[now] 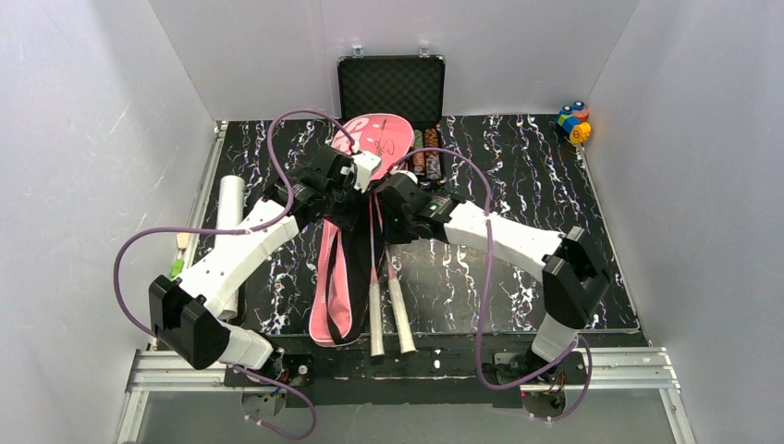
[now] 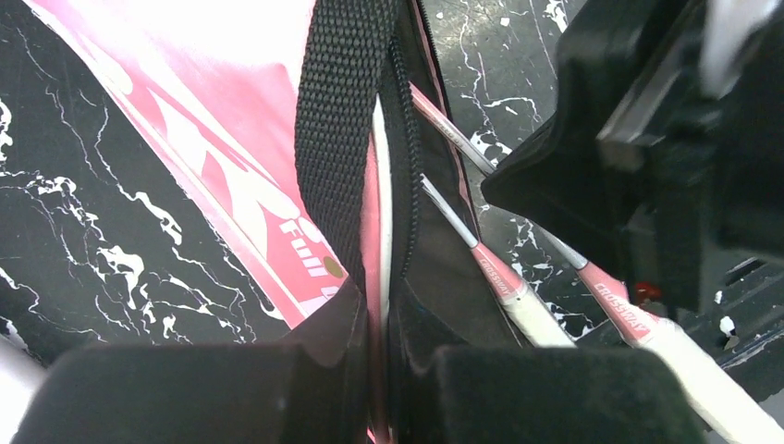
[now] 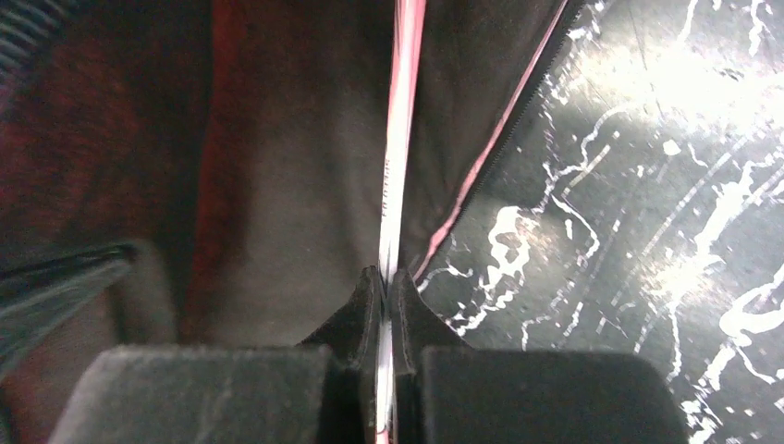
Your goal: Pack up the badminton gear
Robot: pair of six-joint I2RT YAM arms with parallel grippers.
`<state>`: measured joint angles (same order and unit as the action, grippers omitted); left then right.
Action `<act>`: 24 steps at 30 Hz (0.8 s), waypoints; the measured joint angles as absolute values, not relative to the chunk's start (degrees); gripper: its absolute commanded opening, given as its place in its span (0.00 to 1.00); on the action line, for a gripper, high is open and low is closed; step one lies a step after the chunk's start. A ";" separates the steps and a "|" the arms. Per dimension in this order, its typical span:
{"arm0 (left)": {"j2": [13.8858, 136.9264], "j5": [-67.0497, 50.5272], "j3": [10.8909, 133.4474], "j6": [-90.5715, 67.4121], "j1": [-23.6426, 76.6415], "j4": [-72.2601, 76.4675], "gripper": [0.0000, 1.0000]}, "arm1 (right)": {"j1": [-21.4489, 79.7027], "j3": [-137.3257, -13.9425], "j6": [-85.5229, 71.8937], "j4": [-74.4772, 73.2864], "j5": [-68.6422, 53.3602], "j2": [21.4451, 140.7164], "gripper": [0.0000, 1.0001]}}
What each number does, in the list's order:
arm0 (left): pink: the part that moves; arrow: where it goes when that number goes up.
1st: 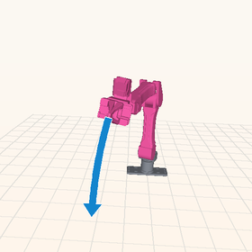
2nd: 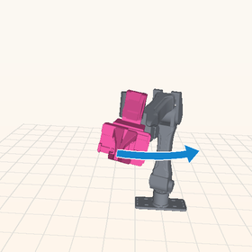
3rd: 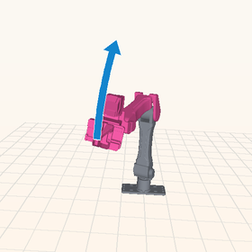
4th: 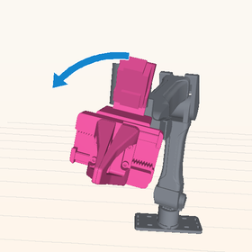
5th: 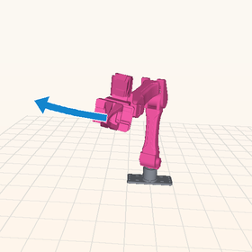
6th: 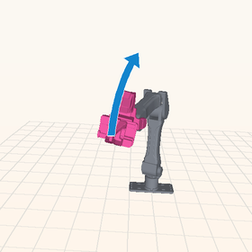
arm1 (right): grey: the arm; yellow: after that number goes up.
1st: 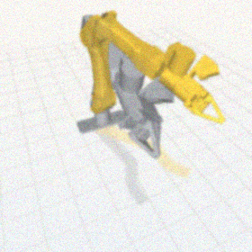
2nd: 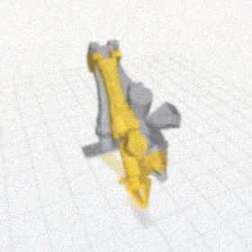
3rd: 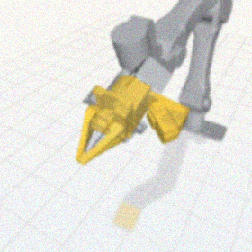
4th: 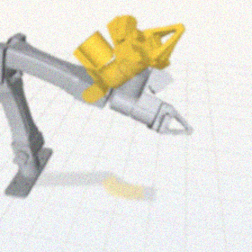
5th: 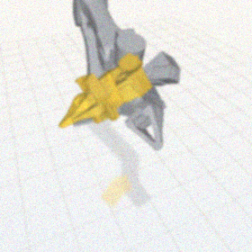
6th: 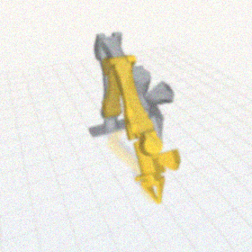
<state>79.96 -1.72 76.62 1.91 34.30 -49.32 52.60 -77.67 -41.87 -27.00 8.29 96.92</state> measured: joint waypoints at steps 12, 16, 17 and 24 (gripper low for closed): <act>79.77 -1.72 76.62 2.42 33.76 -48.97 0.00 | 48.18 -74.91 -47.55 -7.75 -6.46 100.01 0.01; 79.09 -1.72 76.47 2.57 33.69 -49.15 0.00 | 48.16 -74.61 -49.39 -5.30 -9.63 101.65 0.02; 78.96 -1.74 76.44 2.59 33.69 -49.28 0.00 | 48.12 -74.22 -49.84 -4.56 -10.22 101.65 0.03; 78.85 -1.87 76.44 2.81 33.65 -49.41 0.00 | 46.11 -73.21 -53.25 -0.99 -17.28 103.94 0.31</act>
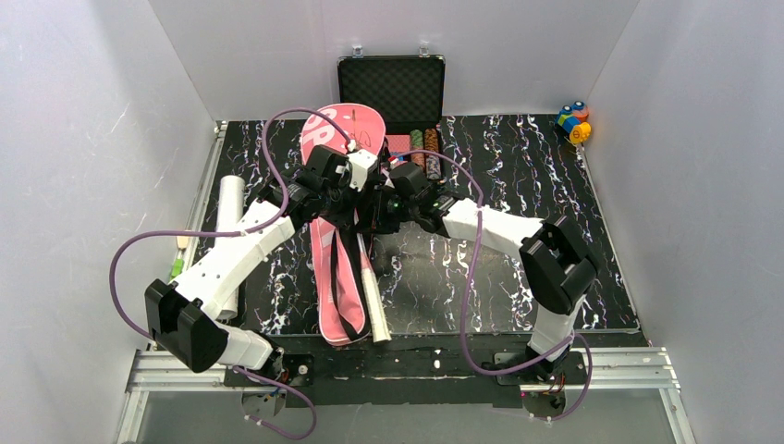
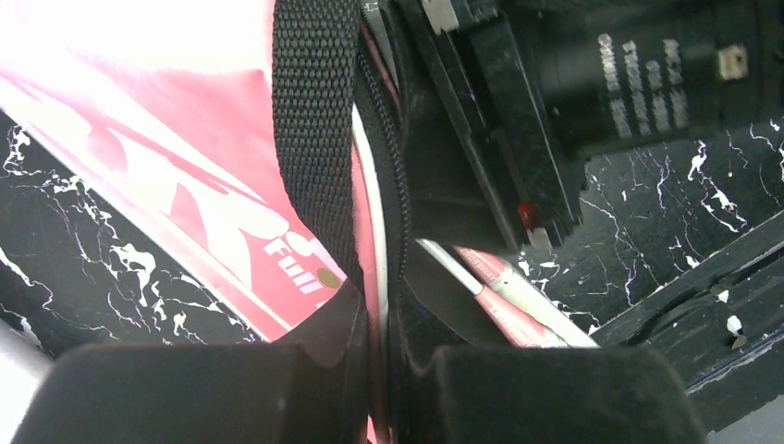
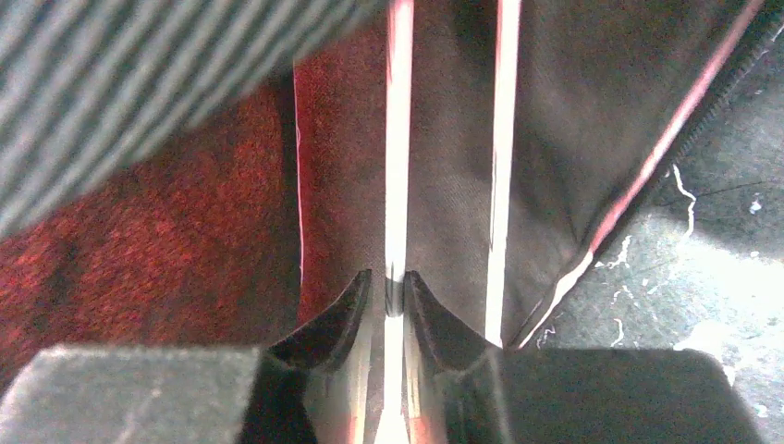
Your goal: Pack up the badminton gear
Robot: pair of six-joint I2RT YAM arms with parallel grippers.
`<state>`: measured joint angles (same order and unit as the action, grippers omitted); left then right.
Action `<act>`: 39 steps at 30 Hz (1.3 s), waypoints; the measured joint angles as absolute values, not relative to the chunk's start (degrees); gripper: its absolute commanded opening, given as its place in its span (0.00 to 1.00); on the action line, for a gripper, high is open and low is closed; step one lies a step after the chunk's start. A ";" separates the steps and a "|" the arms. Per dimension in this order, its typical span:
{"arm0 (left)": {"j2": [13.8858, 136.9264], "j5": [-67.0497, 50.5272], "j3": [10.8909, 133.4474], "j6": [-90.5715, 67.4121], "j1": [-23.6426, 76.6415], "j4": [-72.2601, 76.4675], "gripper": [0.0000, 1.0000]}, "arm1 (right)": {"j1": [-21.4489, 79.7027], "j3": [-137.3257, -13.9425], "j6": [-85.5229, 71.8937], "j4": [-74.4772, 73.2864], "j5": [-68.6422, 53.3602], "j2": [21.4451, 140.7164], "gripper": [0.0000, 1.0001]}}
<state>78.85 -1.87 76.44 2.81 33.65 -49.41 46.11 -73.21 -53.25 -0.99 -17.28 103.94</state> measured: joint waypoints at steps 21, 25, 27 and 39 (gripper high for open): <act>77.78 -4.19 74.76 3.18 34.26 -49.76 0.00 | 37.93 -66.89 -45.74 -7.75 -12.53 88.29 0.76; 77.78 -4.29 74.74 3.18 34.26 -49.78 0.00 | 38.00 -61.78 -45.74 -7.49 -10.11 86.70 0.75; 77.78 -4.29 74.74 3.20 34.26 -49.78 0.00 | 38.02 -59.46 -45.98 -7.35 -9.61 87.81 0.75; 77.78 -4.29 74.72 3.42 34.24 -50.00 0.00 | 38.00 -56.42 -49.76 4.27 -10.94 99.63 0.68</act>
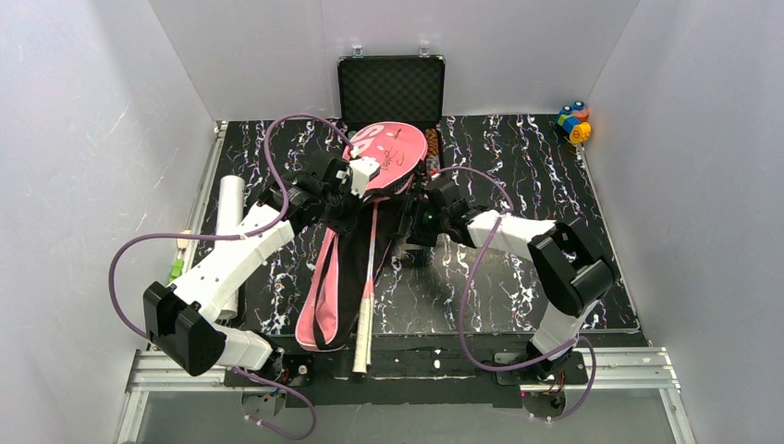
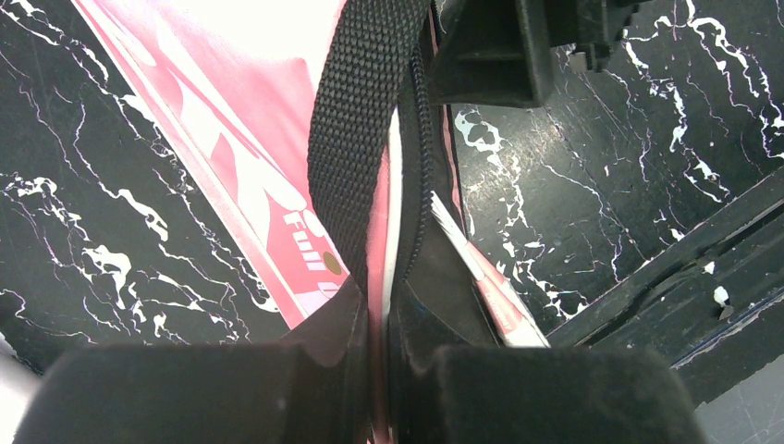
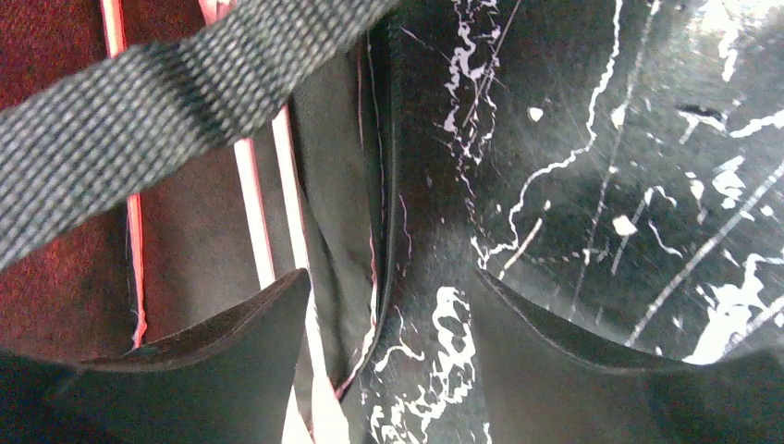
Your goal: Pack up the badminton gear
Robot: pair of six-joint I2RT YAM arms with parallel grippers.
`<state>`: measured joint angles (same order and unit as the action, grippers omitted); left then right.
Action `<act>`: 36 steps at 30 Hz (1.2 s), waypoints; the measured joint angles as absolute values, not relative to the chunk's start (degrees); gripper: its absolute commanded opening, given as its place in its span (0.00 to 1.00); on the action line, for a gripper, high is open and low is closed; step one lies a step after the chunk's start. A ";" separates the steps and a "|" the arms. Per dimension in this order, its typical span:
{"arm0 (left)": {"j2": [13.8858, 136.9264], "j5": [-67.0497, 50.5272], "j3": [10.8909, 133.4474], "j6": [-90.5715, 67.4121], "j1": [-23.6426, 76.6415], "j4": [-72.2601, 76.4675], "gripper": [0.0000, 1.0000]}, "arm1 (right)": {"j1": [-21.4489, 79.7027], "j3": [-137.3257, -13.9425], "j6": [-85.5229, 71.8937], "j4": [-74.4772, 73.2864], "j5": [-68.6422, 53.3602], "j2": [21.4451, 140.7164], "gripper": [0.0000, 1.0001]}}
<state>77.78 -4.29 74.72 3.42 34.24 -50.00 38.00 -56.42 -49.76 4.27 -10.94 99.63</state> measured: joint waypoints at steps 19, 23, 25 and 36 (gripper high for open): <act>76.20 -4.19 74.32 5.69 34.41 -52.16 0.31 | 38.24 -49.76 -55.70 14.70 -16.36 96.90 0.01; 75.53 -5.08 74.30 6.68 34.37 -52.38 0.61 | 38.26 -48.84 -56.97 11.00 -17.21 90.04 0.01; 75.55 -6.24 74.30 7.14 34.35 -52.58 0.68 | 38.26 -48.84 -57.49 8.49 -17.37 86.80 0.01; 75.70 -18.70 74.30 6.74 34.35 -53.78 0.97 | 39.77 -51.53 -58.72 -8.78 -17.54 79.42 0.01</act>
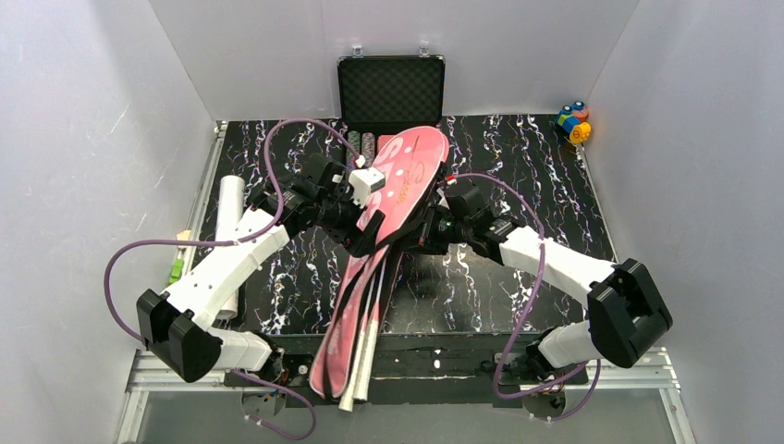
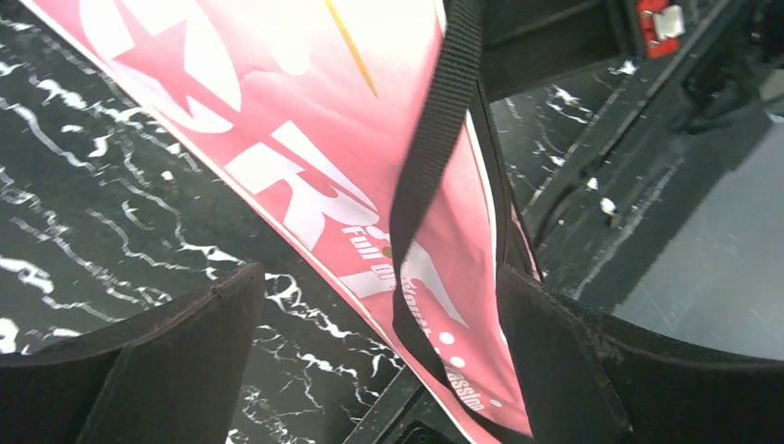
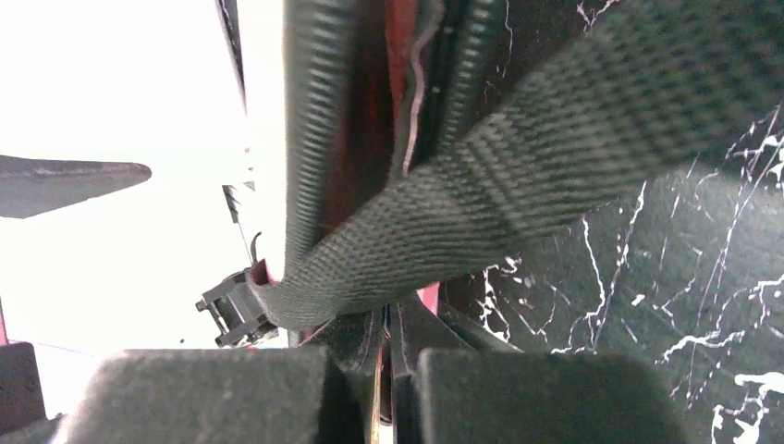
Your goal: Pack up the badminton gear
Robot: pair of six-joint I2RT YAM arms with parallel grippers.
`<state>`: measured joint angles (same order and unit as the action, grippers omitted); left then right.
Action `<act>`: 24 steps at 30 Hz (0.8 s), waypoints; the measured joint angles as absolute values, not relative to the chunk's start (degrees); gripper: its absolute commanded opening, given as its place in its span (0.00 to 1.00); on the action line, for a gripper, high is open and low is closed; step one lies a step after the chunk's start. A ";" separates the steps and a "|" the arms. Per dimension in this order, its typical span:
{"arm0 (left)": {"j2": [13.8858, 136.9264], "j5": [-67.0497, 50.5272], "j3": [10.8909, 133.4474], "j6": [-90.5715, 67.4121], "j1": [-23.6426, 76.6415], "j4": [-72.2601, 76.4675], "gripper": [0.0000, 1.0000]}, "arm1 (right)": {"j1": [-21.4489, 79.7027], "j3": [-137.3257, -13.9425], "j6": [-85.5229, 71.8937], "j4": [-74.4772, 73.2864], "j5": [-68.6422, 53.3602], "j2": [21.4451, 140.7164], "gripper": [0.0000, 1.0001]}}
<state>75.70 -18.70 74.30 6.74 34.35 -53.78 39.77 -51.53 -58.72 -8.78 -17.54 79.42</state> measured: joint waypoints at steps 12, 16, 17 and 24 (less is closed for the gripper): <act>74.06 -27.05 70.50 6.59 36.21 -53.04 0.98 | 39.88 -64.47 -59.61 -20.38 -15.33 79.42 0.01; 71.79 -27.38 69.65 6.42 37.93 -53.43 0.98 | 39.90 -65.60 -60.05 -21.65 -15.07 79.70 0.01; 71.16 -27.35 69.65 6.42 38.22 -53.41 0.98 | 39.92 -65.87 -60.10 -21.96 -15.05 79.90 0.01; 72.10 -27.46 69.32 5.69 38.83 -51.51 0.98 | 40.95 -67.31 -60.31 -22.57 -14.61 81.01 0.01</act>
